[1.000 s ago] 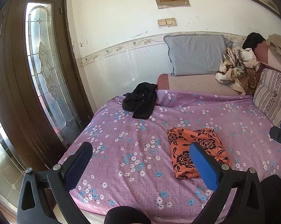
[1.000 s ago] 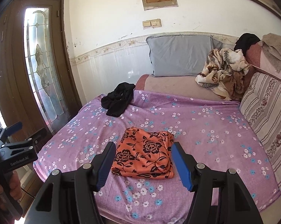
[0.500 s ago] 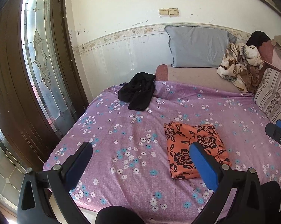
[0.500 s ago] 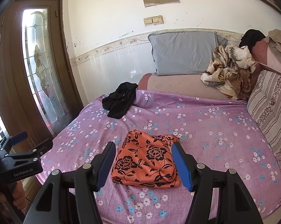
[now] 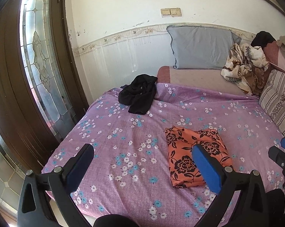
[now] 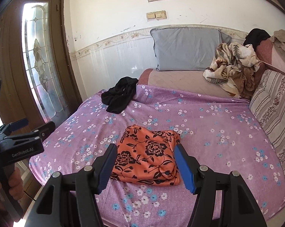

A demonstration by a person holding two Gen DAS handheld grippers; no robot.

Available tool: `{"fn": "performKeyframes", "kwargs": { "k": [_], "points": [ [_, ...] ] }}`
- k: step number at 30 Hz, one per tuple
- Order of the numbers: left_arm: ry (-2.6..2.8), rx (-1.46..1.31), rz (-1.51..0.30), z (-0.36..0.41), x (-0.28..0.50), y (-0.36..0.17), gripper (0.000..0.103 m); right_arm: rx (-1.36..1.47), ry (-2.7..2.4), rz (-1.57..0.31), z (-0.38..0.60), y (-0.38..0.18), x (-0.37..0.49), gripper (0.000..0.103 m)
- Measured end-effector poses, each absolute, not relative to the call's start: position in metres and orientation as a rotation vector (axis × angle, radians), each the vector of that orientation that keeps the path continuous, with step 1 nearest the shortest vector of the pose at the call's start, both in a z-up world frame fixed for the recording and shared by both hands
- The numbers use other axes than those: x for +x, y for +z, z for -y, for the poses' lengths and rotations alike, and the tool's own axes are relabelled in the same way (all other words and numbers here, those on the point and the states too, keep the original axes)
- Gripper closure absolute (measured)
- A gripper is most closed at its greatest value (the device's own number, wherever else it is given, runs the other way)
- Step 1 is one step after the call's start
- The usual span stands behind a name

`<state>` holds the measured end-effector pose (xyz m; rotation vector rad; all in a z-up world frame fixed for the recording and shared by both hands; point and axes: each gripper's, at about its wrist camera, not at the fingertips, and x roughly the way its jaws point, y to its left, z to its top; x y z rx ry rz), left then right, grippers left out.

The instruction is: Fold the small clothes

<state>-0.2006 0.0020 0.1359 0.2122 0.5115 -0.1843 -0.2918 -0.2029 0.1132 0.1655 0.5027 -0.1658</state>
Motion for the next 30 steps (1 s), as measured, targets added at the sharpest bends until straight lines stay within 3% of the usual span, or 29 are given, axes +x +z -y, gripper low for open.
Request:
{"fn": "performKeyframes", "kwargs": {
  "k": [30],
  "points": [
    [-0.153, 0.18, -0.524, -0.022, -0.189, 0.127, 0.0, 0.167, -0.135, -0.446, 0.18, 0.131, -0.262, 0.037]
  ]
}}
